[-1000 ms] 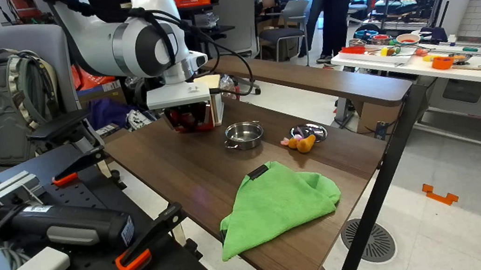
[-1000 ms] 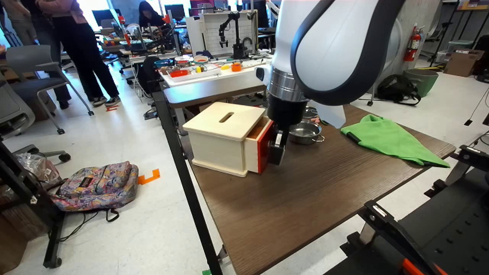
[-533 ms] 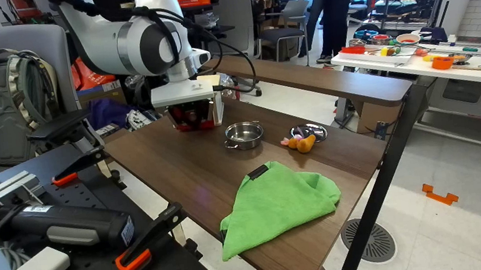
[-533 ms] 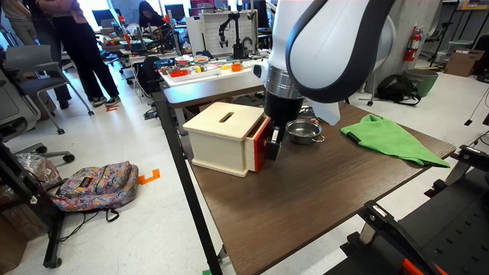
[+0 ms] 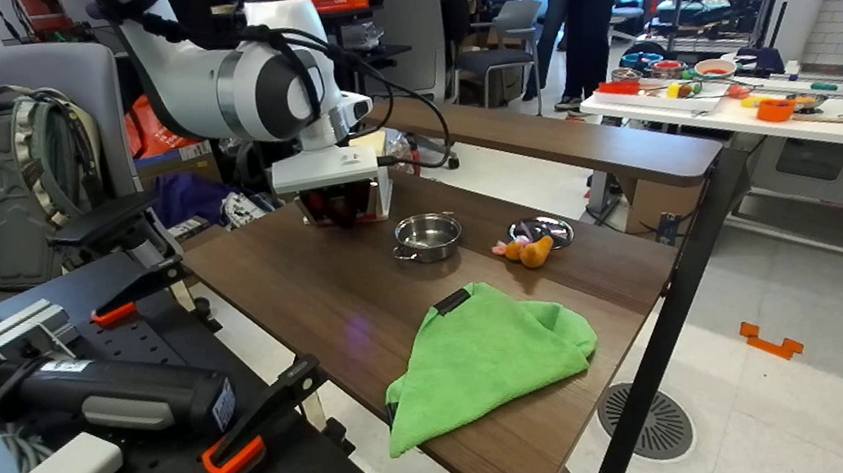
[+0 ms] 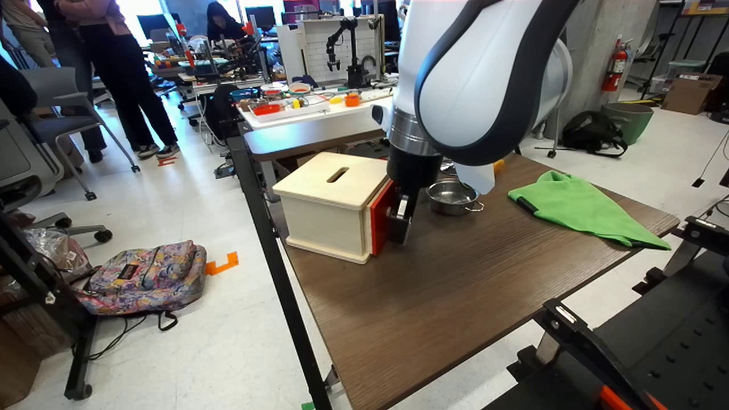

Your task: Close the open drawer

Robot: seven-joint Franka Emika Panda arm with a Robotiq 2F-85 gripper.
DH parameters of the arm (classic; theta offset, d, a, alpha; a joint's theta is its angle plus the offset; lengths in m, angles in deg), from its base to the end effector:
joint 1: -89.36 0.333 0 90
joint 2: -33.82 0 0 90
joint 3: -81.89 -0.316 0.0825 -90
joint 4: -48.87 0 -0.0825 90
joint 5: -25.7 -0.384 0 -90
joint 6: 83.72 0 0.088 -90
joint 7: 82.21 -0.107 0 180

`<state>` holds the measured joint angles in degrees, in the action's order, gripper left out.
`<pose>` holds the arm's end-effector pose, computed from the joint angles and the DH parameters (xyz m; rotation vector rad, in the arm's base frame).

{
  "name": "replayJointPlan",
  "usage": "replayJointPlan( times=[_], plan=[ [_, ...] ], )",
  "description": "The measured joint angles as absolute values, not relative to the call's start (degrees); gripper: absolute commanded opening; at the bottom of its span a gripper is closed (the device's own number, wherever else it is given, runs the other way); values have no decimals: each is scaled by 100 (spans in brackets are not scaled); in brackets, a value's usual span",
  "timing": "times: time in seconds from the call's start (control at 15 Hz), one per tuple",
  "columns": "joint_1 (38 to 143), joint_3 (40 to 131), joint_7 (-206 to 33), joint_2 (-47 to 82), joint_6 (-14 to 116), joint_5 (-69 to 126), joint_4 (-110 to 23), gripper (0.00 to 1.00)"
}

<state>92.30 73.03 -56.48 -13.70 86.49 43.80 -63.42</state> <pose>0.5877 0.1446 0.0708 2.8137 1.3600 0.3205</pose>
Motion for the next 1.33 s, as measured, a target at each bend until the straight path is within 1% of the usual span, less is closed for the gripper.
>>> replayJointPlan(
  times=[0.47, 1.33],
  plan=[
    [9335, 7308, -5649, -1461, 8640, 4380, -6114, 2],
    [9356, 7303, -5654, -1426, 8637, 4380, -6275, 2]
  ],
)
